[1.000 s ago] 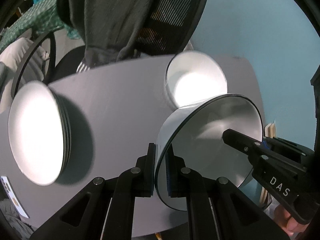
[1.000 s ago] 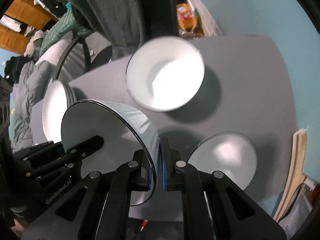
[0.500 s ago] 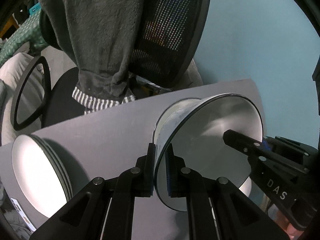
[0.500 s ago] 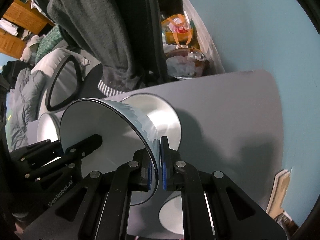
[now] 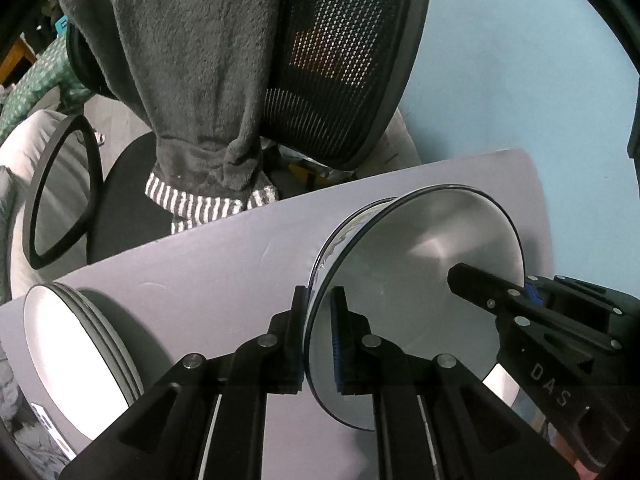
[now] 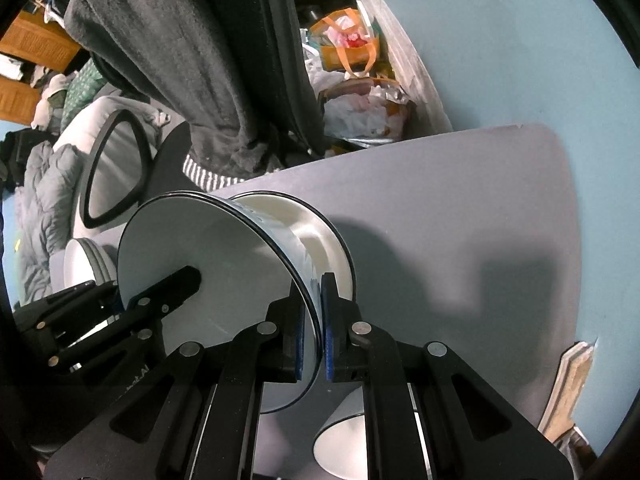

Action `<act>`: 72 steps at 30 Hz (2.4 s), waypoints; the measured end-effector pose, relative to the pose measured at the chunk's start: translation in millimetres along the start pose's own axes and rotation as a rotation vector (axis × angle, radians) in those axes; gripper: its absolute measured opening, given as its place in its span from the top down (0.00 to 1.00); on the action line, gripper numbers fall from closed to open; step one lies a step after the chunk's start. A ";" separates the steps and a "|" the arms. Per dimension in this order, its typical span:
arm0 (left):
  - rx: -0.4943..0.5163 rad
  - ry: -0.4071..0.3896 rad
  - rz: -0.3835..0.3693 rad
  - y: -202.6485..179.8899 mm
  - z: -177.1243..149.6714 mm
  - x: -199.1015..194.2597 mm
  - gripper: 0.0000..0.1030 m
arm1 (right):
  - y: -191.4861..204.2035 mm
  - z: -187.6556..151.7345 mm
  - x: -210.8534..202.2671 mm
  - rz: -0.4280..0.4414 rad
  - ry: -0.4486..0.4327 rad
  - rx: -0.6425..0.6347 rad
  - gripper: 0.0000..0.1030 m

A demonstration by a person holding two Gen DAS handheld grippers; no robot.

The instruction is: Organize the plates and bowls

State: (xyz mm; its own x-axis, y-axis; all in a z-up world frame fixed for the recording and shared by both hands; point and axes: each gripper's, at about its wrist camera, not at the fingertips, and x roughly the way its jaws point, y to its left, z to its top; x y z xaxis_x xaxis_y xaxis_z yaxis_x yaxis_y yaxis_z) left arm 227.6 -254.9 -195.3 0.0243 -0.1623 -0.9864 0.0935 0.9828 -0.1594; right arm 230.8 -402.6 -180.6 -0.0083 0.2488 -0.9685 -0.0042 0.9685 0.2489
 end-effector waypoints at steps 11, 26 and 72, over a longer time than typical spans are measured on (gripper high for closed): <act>0.037 0.041 0.013 -3.7 0.6 11.0 0.75 | -7.0 -0.1 1.6 -0.013 0.033 0.025 0.84; -0.010 -0.066 0.000 9.0 -10.6 -15.8 0.49 | -1.7 -4.2 -15.8 -0.040 -0.037 0.012 0.60; 0.118 -0.412 -0.019 19.2 -145.5 -155.0 0.21 | 23.5 -137.7 -146.7 -0.186 -0.391 0.045 0.36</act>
State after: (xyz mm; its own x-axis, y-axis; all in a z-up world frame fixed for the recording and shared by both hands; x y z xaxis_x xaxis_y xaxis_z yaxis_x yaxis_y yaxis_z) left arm 80.9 -198.1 -51.2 0.4152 -0.2256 -0.8813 0.2107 0.9663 -0.1481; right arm 94.2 -417.1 -31.6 0.3678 0.0457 -0.9288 0.0733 0.9943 0.0779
